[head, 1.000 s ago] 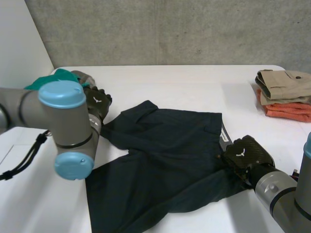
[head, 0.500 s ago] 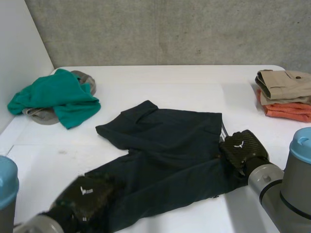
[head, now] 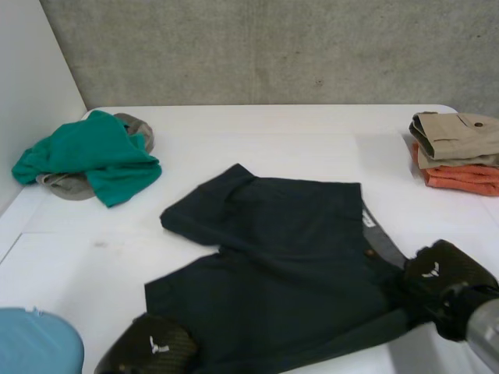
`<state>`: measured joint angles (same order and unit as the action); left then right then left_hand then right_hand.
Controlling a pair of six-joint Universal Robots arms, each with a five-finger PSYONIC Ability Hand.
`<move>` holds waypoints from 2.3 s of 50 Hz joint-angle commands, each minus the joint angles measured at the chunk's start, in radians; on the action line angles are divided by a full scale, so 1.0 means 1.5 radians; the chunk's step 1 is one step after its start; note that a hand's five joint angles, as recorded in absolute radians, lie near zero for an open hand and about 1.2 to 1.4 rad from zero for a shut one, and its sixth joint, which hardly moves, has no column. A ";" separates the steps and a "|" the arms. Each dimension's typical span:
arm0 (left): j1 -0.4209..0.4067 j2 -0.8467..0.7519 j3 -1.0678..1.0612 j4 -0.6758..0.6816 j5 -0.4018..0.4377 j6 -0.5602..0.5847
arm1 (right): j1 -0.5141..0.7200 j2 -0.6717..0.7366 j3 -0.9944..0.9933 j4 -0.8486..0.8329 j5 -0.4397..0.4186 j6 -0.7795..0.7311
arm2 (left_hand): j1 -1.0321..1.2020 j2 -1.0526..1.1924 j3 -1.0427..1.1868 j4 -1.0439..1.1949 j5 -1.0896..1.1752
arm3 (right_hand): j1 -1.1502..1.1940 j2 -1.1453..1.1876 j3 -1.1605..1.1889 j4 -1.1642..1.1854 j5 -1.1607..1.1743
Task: Fold the laundry.
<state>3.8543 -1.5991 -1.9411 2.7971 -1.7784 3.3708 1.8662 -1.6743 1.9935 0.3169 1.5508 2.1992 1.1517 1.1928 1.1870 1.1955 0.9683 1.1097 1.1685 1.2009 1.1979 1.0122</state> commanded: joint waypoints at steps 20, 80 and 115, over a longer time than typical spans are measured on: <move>0.143 -0.405 0.492 0.450 0.005 0.370 | 0.023 0.338 -0.290 -0.353 0.041 0.107 | 0.163 0.136 0.139 0.134 0.169 | 0.191 0.152 0.130 0.132 0.140; 0.122 -0.201 0.239 0.464 -0.005 0.225 | 0.204 0.327 -0.187 -0.578 -0.078 -0.070 | -0.651 -0.679 -0.675 -0.681 -0.646 | 0.191 0.152 0.130 0.132 0.140; 0.041 -0.361 0.481 0.410 0.038 0.059 | -0.011 0.259 -0.299 -0.275 -0.182 0.571 | -0.641 -0.668 -0.665 -0.670 -0.635 | -0.623 -0.663 -0.684 -0.682 -0.675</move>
<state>3.9744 -1.9970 -1.3327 3.4582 -1.7707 3.4668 1.9033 -1.3803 1.6404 -0.2268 1.2408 3.0869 0.1871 0.1994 0.2094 0.2005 0.0462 0.2188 0.2036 0.2054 0.2035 0.0459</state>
